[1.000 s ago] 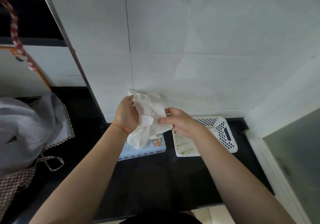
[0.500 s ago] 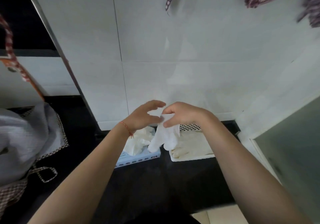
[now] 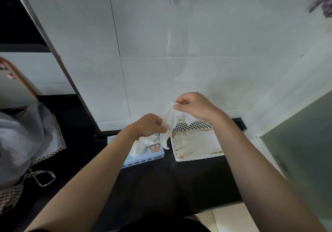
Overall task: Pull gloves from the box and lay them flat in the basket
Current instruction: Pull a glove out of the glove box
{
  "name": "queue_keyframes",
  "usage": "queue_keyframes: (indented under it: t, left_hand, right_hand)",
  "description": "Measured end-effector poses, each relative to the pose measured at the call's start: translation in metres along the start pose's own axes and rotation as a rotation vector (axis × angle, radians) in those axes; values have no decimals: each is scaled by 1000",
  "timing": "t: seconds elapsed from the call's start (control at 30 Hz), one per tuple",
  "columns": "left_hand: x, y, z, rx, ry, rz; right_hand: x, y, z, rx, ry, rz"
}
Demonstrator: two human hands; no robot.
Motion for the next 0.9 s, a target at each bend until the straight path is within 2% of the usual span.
queue_keyframes:
  t: [0.1,0.23,0.3,0.37,0.47,0.6,0.77,0.9]
  left_hand:
    - [-5,-7,11,62,37,11]
    - [-4,-7,17,413,26,40]
    - [-10,-8,19,492,60,36]
    - [-19,-17,21,387,106,55]
    - [-44,-43,23,46,137,94]
    - [-79,-70,11,-303,60,117]
    - [-114,-91,-5,-463,30,90]
    - [-137,-111,-10,-593,35,150]
  right_hand:
    - [0,0,-13,-68,-23,-24]
    - [3,6,-40,-226,-119,-58]
    - [3,9,-62,-253,-205,-125]
    - [7,2,-90,-307,-322,-139]
    - [15,-14,-138,-303,-443,-83]
    - [26,-22,-184,-262,-430,-55]
    - [20,-19,-227,-310,-439,-19]
    - [13,-5,-256,-256,-468,-10]
Point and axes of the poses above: each hand's wrist, its own x-axis away from the middle knuckle, its own y-axis out of the back of the hand, z = x × y, the point moved 7 cm from there along -x, towards the middle knuckle, and after that the axes turned 2 degrees about -x, right-handed, at the moved point
